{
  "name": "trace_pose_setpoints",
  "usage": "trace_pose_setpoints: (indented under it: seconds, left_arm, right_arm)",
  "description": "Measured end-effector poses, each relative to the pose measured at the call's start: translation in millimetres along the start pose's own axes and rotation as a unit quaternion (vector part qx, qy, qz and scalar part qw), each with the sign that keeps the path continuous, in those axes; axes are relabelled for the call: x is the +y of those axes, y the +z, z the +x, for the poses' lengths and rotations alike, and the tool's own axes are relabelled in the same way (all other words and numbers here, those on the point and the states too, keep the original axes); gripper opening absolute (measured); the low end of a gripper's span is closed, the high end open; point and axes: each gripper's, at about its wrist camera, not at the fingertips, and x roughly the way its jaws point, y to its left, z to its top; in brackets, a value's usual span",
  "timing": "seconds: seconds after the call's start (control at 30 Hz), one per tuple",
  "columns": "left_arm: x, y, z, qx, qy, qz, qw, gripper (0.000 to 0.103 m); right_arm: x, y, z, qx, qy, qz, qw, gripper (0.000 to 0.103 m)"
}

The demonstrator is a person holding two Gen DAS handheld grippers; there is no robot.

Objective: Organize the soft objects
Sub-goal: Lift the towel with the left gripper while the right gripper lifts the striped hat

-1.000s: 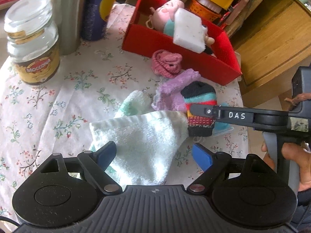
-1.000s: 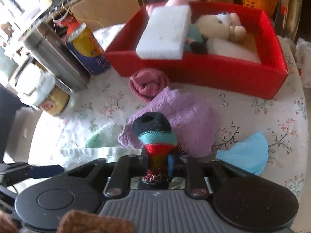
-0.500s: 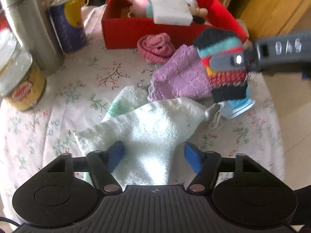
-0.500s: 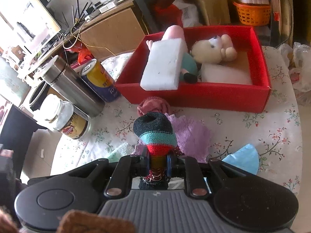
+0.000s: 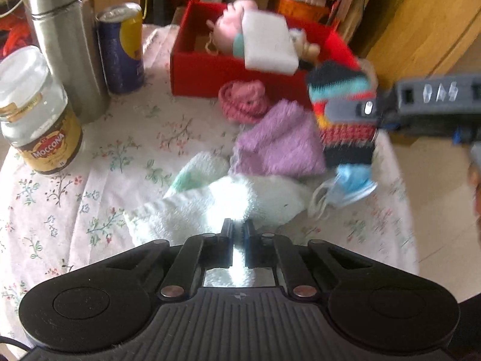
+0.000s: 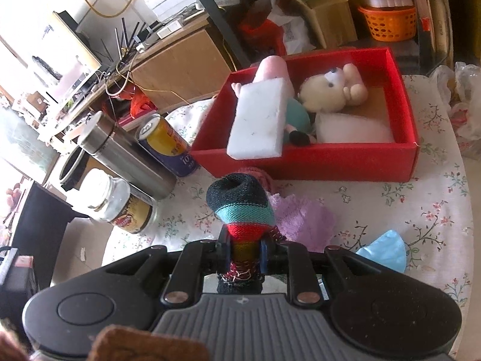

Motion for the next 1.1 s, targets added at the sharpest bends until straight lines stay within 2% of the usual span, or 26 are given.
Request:
trace_pose_setpoints:
  seconds: [0.23,0.33,0.4,0.6,1.0,1.1]
  left_arm:
    - [12.7,10.4,-7.7,-0.007,-0.07,-0.059,0.9958,0.001]
    - [19.6,13.8,-9.5,-0.008,-0.117,-0.09,0.989,0.001]
    - [27.4,15.5,-11.2,-0.01,-0.153,-0.121,0.9807,0.001]
    - [45.2,19.3,-22.5,-0.039,-0.231,-0.184,0.9548,0.001]
    - [61.7,36.7,-58.4,-0.118,-0.334,-0.232,0.906,0.002]
    - [63.0,43.5,-69.2,-0.138,-0.346,-0.232,0.8987,0.002]
  right_arm:
    - [-2.5,4.0,-9.1,-0.021,0.004,0.007,1.0,0.0]
    - [-4.9,6.8,-12.9,-0.03,0.006,0.015,0.999,0.0]
    - [-5.4,8.3,-15.4,-0.035,0.009,0.017,0.999,0.0]
    - [-8.8,11.5,-23.1,-0.052,0.017,0.028,0.998,0.0]
    - [-14.9,20.0,-40.6,-0.09,0.036,0.053,0.994,0.0]
    - [-15.6,22.6,-44.3,-0.1,0.042,0.058,0.992,0.0]
